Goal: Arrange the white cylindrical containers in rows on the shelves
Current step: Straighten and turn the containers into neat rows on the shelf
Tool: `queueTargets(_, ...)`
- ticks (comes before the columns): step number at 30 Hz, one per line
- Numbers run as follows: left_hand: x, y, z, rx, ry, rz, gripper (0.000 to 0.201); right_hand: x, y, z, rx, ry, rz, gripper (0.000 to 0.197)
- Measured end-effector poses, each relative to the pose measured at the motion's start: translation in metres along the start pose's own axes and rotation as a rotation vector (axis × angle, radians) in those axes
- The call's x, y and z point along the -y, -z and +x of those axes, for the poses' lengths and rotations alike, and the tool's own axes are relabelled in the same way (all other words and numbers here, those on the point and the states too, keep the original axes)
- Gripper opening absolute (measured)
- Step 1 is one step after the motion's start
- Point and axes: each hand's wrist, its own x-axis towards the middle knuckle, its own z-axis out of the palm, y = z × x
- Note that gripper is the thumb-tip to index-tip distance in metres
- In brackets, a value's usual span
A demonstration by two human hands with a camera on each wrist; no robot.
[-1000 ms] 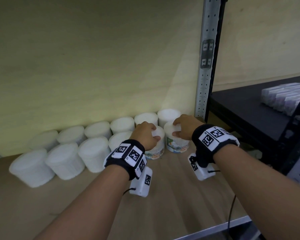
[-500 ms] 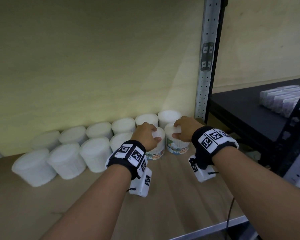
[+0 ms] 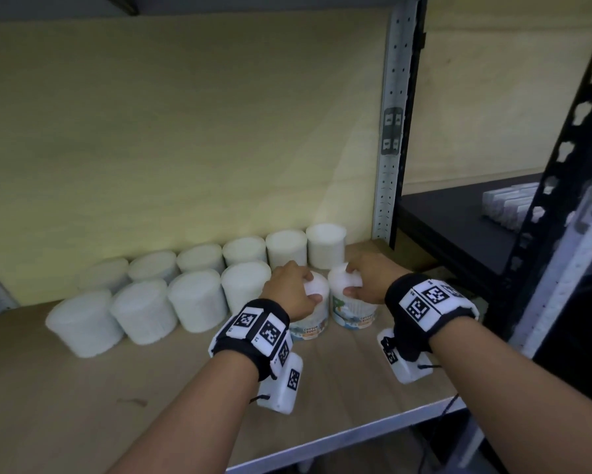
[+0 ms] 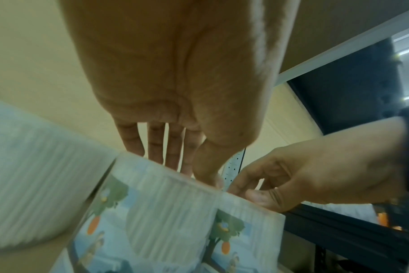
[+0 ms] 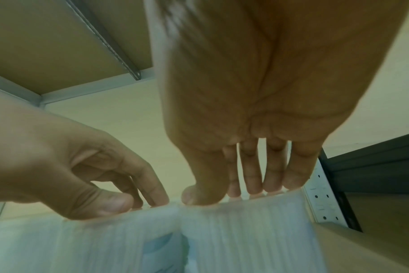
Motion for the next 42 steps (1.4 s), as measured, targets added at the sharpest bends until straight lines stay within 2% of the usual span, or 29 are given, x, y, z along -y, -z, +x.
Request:
queueTargets(10, -0.024, -0.011, -0.075, -0.006, -0.078, 0.018, 0.048, -0.010, -0.012, -0.080, -0.011, -0.020, 0.051, 0.057)
queueTargets(19, -0.043, -0.013, -0.123, -0.001, -0.117, 0.006, 0.046, -0.017, -0.014, -0.128, -0.008, -0.018, 0.061, 0.056)
queueTargets(34, -0.045, -0.015, -0.134, -0.032, -0.092, -0.019, 0.046, -0.018, -0.020, -0.132, -0.005, -0.045, 0.151, 0.056)
queueTargets(42, -0.044, -0.013, -0.131, 0.001, -0.099, -0.035, 0.047, -0.017, -0.015, -0.132, 0.008, -0.037, 0.136, 0.058)
